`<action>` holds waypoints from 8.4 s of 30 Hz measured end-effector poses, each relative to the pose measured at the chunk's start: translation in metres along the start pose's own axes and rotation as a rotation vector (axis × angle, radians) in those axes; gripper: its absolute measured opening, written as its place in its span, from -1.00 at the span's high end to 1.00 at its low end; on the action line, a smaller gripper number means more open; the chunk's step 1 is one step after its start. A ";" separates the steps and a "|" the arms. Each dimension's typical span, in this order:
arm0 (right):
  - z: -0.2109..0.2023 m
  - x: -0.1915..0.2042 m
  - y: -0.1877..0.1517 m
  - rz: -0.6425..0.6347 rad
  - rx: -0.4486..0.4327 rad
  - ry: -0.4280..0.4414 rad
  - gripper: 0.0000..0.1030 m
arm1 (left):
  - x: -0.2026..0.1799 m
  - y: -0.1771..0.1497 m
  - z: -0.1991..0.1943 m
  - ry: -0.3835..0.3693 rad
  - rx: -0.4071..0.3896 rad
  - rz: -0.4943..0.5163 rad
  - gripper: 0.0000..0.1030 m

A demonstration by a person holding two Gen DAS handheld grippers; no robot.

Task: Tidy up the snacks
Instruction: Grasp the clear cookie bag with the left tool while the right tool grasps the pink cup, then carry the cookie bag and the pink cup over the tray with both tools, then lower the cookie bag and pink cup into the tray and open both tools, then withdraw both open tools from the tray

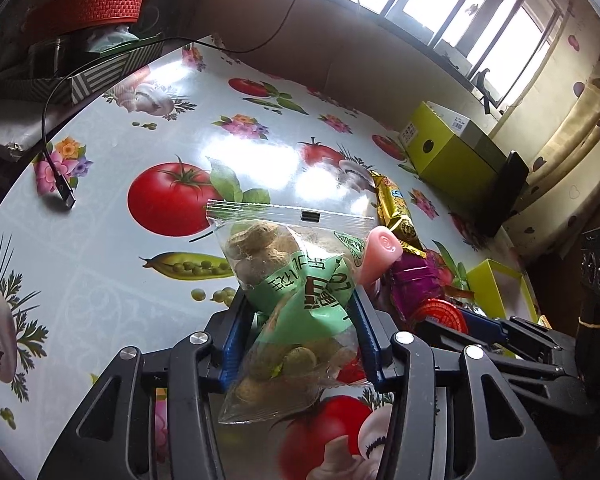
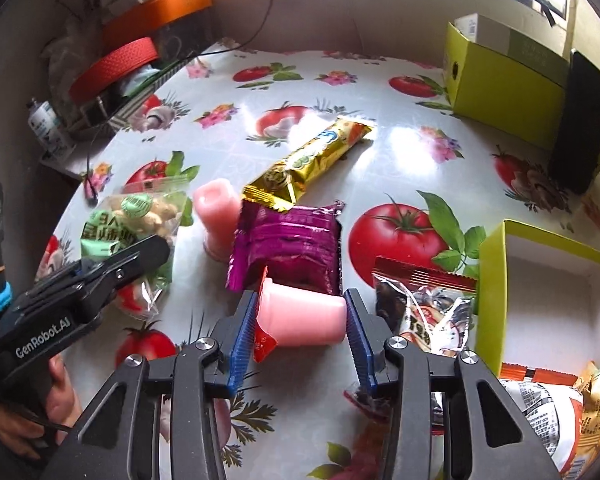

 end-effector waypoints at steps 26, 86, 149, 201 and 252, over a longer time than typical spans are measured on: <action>-0.120 0.018 -0.053 -0.047 -0.186 0.063 0.23 | -0.061 -0.034 -0.087 0.043 -0.098 0.186 0.05; -0.191 -0.068 -0.119 0.132 -0.259 0.008 0.22 | -0.189 -0.097 -0.096 -0.122 0.012 0.397 0.05; -0.202 -0.137 -0.137 0.235 -0.270 -0.109 0.09 | -0.230 -0.096 -0.077 -0.379 0.048 0.419 -0.17; -0.165 -0.092 -0.112 0.130 -0.203 -0.055 0.26 | -0.145 -0.085 -0.062 -0.245 0.109 0.267 -0.17; -0.180 -0.070 -0.101 0.103 -0.235 -0.036 0.20 | -0.152 -0.060 -0.056 -0.136 0.019 0.327 -0.17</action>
Point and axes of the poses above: each gripper's, at about its wrist camera, not at the fingertips, and z roughly the way its jaws point, x to its left, y to its top, the point moved 4 cm from there along z, roughly the way its jaws point, and after that the axes turned 4 degrees about -x, right-handed, at the moved point
